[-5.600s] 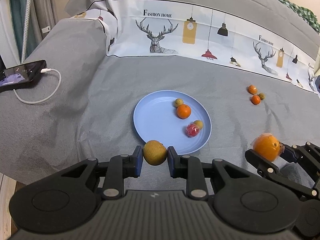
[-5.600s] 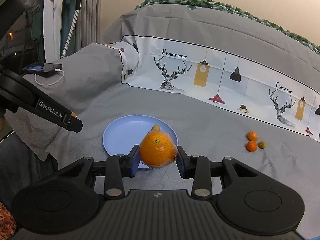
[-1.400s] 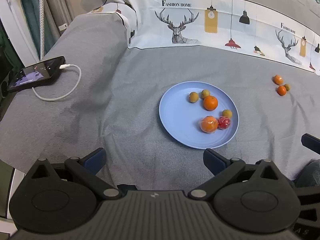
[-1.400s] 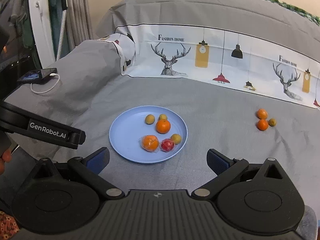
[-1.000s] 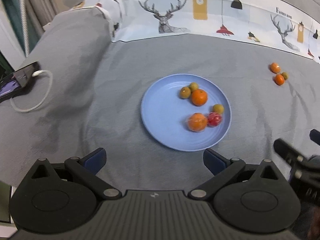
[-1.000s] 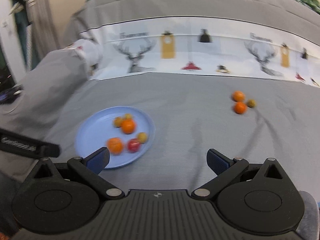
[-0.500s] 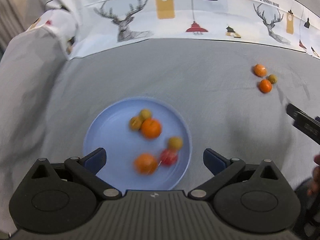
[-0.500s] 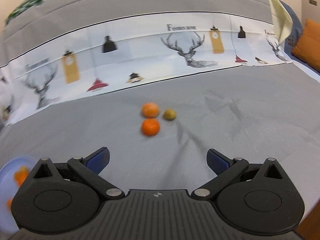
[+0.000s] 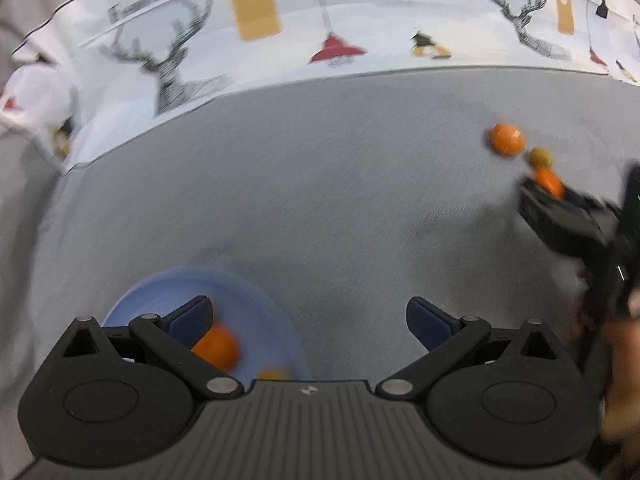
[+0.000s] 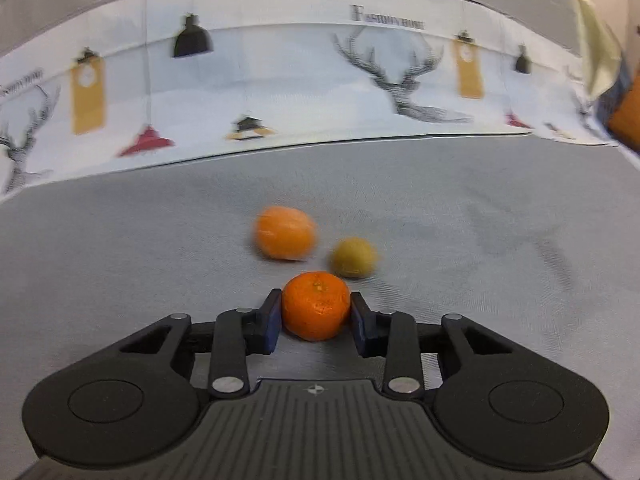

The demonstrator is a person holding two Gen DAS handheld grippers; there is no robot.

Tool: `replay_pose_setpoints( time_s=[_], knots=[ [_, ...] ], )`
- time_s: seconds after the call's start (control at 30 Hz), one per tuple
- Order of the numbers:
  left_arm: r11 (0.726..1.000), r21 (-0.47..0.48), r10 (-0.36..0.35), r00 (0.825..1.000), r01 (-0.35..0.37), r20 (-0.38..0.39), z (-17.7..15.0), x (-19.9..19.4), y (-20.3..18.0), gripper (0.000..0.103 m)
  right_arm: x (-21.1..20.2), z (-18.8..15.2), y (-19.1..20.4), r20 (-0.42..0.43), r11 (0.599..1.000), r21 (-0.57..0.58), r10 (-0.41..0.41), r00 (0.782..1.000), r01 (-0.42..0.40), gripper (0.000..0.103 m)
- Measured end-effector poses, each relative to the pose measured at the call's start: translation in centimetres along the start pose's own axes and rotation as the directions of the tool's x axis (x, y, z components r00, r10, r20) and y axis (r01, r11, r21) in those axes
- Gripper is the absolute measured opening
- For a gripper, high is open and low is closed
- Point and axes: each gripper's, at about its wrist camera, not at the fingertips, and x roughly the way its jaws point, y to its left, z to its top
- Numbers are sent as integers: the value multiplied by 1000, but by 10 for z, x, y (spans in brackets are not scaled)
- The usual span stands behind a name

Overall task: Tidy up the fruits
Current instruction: 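Grasp an orange with the right tool while the left tool grasps the wrapped orange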

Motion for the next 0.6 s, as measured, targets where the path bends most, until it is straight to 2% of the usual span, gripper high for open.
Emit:
replay_pose_setpoints(
  time_s=[0.1, 0.23, 0.3, 0.4, 0.6],
  knots=[
    [998, 25, -57, 997, 56, 44, 31, 20, -29, 103, -5, 3, -33, 0, 982, 89, -164, 986, 164, 36],
    [986, 102, -142, 985, 132, 99, 69, 51, -78, 103, -2, 3, -85, -40, 924, 250, -289, 956, 290, 36],
    [969, 179, -189, 979, 172, 82, 85, 72, -106, 103, 1, -1, -102, -69, 895, 333, -291, 954, 297, 37],
    [947, 259, -207, 977, 187, 48, 100, 98, -137, 103, 3, -1, -105, -65, 896, 330, -292, 954, 297, 37],
    [939, 294, -203, 978, 182, 43, 112, 118, -160, 103, 7, 4, -103, -60, 897, 327, -293, 954, 296, 39]
  ],
)
